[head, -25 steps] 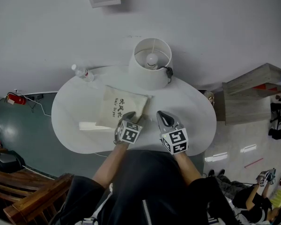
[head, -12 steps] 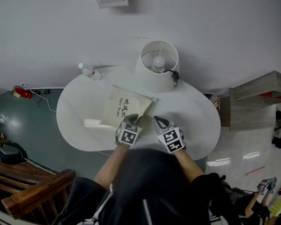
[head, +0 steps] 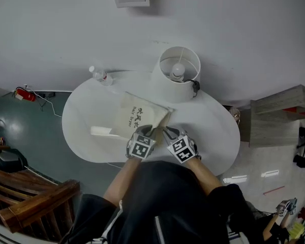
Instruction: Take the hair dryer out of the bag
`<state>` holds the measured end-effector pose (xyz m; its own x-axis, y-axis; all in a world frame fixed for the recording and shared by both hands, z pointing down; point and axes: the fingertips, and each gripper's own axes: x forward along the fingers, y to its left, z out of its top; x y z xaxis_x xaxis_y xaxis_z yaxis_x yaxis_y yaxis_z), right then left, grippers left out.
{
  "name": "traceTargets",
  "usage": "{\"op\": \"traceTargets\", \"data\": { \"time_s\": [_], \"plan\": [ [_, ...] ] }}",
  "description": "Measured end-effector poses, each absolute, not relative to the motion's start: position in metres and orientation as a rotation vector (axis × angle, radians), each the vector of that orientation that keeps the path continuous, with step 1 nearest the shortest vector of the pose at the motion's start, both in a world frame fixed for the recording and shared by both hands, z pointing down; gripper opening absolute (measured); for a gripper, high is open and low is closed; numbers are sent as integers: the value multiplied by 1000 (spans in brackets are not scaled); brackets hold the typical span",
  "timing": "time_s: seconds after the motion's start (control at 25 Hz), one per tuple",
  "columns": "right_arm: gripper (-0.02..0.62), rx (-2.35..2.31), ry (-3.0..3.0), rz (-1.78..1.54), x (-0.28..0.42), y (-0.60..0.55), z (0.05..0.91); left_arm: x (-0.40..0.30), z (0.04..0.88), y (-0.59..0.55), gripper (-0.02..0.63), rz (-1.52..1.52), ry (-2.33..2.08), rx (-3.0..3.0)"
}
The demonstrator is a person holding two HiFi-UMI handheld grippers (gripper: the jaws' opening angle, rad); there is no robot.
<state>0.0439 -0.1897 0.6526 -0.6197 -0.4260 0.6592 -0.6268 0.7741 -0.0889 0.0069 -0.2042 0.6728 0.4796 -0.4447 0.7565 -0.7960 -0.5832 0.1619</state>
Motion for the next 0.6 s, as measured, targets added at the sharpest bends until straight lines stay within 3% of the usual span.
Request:
{"op": "traceTargets", "data": {
  "time_s": [0.32, 0.6],
  "plan": [
    [126, 637, -2261, 368, 32, -188, 681, 5, 673, -205, 49, 913, -1025, 2217],
    [144, 521, -2182, 330, 31, -188, 712, 6, 671, -205, 50, 904, -1020, 2210]
  ]
}}
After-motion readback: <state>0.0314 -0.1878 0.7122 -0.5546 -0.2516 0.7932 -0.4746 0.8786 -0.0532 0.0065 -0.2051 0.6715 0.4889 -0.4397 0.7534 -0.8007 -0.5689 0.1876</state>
